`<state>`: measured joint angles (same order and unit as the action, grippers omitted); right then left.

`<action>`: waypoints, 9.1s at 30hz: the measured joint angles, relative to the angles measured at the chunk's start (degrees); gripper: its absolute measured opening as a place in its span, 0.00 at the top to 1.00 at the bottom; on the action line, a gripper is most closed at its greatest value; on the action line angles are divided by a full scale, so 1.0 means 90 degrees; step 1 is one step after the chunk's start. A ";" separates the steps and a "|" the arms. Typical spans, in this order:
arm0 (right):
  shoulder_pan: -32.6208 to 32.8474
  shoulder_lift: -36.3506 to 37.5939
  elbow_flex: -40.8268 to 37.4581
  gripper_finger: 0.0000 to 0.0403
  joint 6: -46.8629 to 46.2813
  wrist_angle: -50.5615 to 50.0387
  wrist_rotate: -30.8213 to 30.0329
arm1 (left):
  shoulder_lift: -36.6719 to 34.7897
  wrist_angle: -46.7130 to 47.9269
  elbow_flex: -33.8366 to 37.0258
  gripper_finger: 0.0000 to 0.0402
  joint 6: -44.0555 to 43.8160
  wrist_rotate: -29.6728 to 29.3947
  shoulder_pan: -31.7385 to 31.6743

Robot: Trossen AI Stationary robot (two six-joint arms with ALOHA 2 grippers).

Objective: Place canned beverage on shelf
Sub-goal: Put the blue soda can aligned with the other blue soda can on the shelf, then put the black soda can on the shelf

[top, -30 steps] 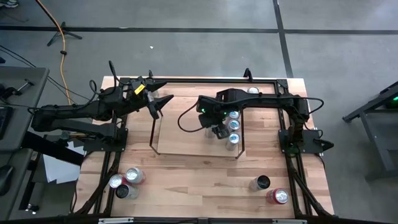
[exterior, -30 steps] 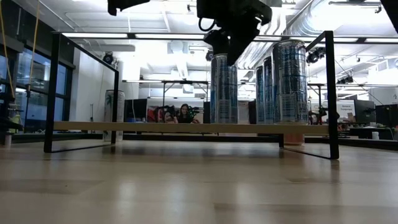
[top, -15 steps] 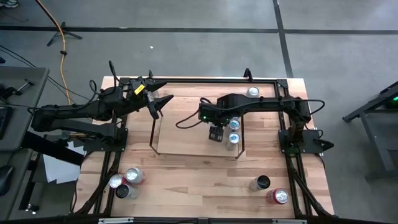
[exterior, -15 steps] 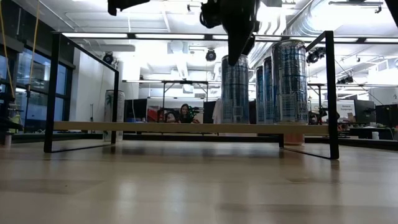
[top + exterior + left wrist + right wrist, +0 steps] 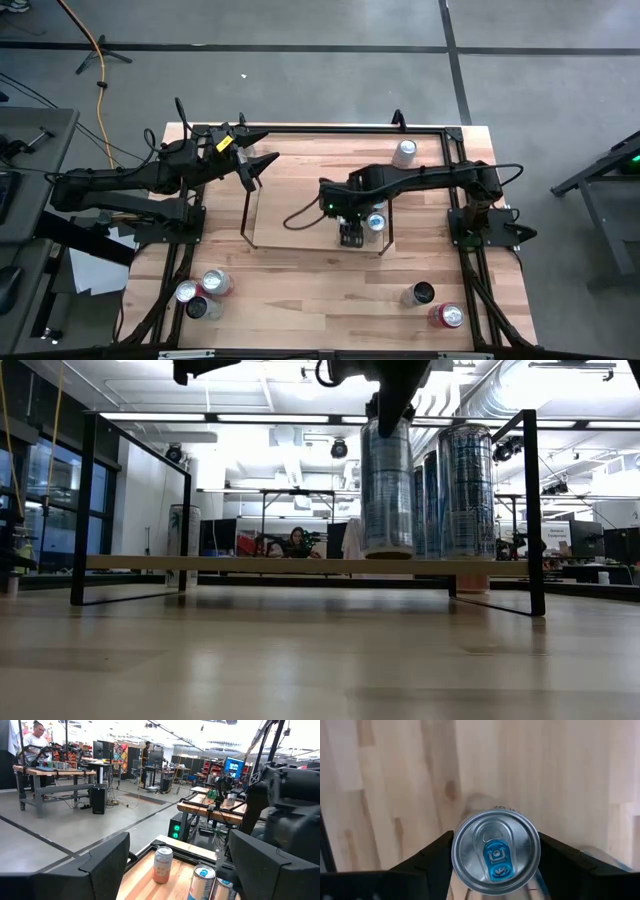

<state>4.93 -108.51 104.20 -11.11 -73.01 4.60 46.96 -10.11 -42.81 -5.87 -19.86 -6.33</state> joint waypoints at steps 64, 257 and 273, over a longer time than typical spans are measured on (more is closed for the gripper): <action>0.1290 0.1112 -0.1005 0.42 -0.1890 -0.0546 -0.0895 | 0.0002 0.0002 0.0000 0.26 0.0010 -0.0002 -0.0002; 0.0354 0.5319 -0.4005 0.99 -0.0309 0.2202 -0.3193 | 0.1450 0.1145 -0.1961 1.00 -0.0045 0.1845 -0.0641; -0.1052 0.5270 -0.4002 0.99 -0.1447 0.3887 -0.2096 | 0.2396 0.1026 -0.0907 1.00 -0.0069 0.2038 -0.0545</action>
<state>-4.54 -61.08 68.18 -24.13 -38.03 -14.26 68.52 -0.88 -50.97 -6.49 -1.52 -11.23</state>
